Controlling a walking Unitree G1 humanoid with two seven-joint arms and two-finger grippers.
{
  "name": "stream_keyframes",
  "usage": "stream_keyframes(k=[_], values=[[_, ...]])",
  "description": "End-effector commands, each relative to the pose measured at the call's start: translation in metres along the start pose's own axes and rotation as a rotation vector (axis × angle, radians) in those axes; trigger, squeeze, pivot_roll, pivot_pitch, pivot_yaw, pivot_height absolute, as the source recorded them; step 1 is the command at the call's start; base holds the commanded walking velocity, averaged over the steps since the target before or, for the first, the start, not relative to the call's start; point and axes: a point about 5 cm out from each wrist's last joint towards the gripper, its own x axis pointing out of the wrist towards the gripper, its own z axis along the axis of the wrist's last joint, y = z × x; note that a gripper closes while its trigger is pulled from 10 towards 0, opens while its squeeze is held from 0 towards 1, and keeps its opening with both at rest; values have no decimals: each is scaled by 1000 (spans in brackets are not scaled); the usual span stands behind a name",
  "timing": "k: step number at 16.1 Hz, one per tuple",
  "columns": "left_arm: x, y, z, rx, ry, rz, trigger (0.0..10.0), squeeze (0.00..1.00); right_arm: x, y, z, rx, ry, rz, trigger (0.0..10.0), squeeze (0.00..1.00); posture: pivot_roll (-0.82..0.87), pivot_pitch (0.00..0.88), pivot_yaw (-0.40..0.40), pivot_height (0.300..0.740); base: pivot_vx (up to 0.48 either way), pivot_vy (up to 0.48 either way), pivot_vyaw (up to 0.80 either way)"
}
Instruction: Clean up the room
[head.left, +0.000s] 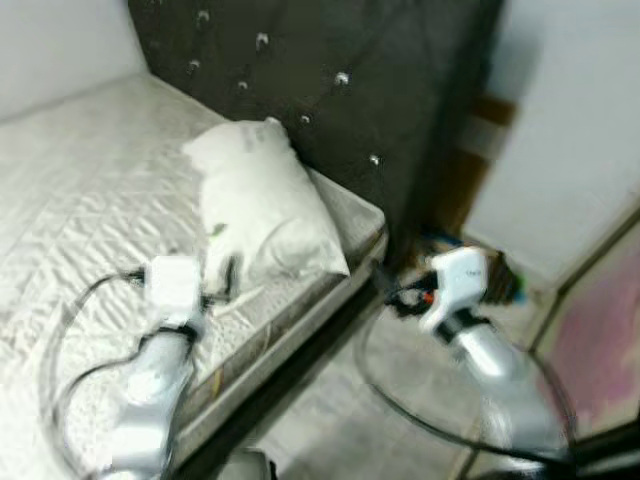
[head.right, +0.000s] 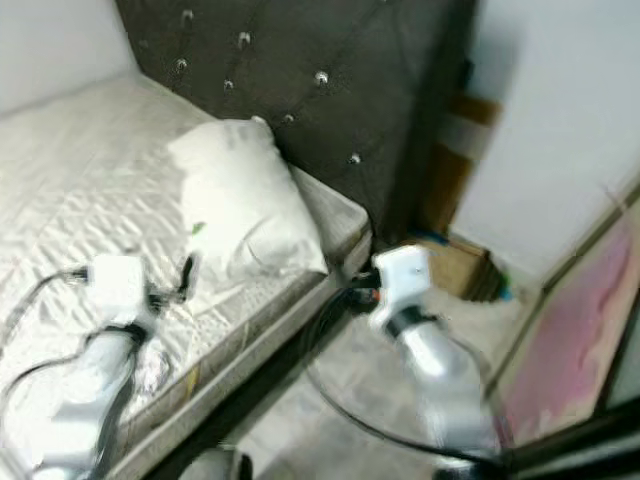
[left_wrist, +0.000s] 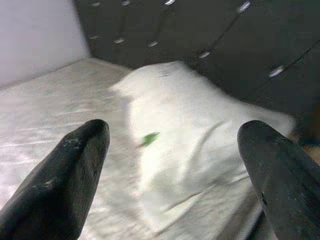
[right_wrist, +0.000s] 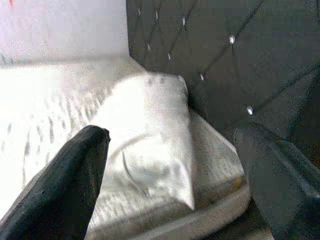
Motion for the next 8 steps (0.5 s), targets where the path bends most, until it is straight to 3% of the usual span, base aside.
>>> stream_keyframes(k=[1,4,8], values=[[0,-8,6,29,-32,1,10000,0,-9,-18,-7,-4,32,-141,10000,0,27,12,-12,740,0,0,800],[0,-7,4,40,-13,12,10000,0,-13,-21,-10,19,46,-217,10000,0,24,8,-5,740,0,0,800],[2,-12,5,30,-30,-28,10000,0,-11,-23,-9,13,41,-225,10000,0,15,8,-9,740,0,0,800]])
